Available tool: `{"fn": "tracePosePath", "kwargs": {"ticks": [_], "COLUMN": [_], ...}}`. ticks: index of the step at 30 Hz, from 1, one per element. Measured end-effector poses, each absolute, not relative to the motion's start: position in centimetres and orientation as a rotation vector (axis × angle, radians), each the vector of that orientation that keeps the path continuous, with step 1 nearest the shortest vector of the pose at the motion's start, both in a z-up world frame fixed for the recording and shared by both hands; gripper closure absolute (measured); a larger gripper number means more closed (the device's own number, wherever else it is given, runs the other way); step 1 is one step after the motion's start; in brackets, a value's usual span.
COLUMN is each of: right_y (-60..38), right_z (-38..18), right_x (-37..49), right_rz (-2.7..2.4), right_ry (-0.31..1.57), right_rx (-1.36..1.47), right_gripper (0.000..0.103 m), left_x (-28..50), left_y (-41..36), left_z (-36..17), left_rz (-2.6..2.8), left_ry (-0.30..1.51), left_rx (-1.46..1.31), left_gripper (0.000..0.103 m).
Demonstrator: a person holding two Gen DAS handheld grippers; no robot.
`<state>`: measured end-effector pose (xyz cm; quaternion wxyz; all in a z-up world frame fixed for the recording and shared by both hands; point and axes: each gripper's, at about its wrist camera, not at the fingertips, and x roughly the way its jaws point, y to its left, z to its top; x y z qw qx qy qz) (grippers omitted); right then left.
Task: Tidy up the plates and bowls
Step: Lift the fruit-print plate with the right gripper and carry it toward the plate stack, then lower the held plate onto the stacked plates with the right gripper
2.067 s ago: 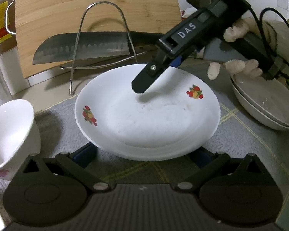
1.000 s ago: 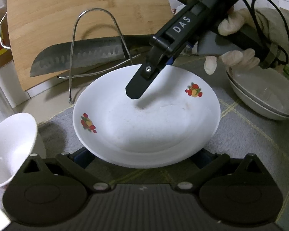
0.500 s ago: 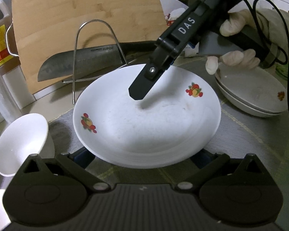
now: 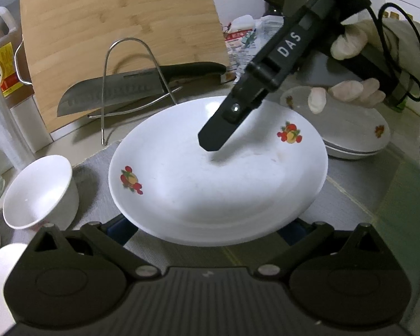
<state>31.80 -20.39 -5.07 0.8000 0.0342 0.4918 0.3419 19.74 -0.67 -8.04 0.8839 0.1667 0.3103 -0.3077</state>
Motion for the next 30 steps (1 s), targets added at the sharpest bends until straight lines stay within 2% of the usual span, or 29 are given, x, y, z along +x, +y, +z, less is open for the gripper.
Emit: {"fn": "tracePosePath", "kwargs": {"ticks": [30], "right_y": [-23.2], "right_z": [-2.3], "right_x": [22.1], "right_rz": [0.584], "right_ry": [0.992], "right_rx": [0.149], "right_gripper": [0.0], "left_x": [14.5], "left_y": [-1.5], "left_z": [-5.8], "left_rz": [-0.796], "left_ry": [0.582], "left_rx": [0.442], "left_gripper": [0.001]}}
